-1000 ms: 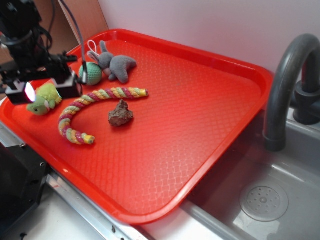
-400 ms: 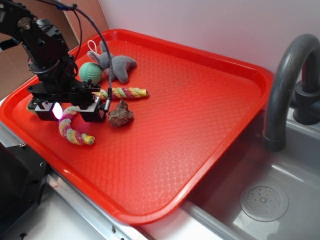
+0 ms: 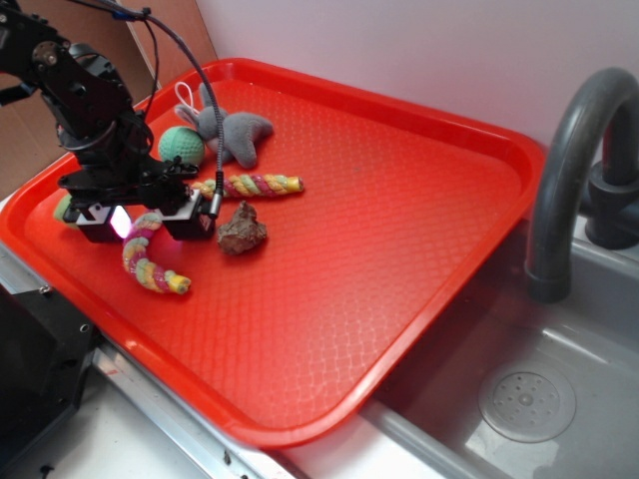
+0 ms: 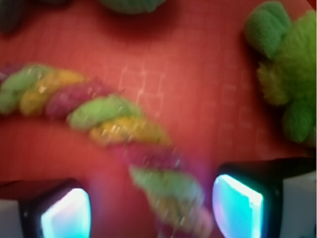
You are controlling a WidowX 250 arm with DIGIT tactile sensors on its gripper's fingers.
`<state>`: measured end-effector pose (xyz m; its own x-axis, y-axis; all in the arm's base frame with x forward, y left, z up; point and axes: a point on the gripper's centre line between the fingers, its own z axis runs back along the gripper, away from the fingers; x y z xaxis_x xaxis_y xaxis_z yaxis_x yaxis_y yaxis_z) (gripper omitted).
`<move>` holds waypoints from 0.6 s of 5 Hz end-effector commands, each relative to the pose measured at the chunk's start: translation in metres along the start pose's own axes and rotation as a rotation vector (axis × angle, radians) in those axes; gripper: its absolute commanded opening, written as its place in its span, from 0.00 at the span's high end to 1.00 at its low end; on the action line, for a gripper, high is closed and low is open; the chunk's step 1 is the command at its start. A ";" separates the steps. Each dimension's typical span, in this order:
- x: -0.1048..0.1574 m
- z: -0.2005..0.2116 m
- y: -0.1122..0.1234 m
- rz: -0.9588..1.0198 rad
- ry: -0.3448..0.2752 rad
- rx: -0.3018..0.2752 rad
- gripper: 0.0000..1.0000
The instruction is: Grab the multicolored rope.
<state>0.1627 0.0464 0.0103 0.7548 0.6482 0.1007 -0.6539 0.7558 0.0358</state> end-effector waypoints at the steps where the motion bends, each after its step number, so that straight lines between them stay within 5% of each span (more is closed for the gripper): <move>1: -0.007 -0.007 0.016 0.032 0.024 0.032 1.00; 3: -0.006 0.009 0.006 -0.002 0.016 -0.007 1.00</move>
<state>0.1538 0.0435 0.0165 0.7641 0.6417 0.0662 -0.6446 0.7636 0.0375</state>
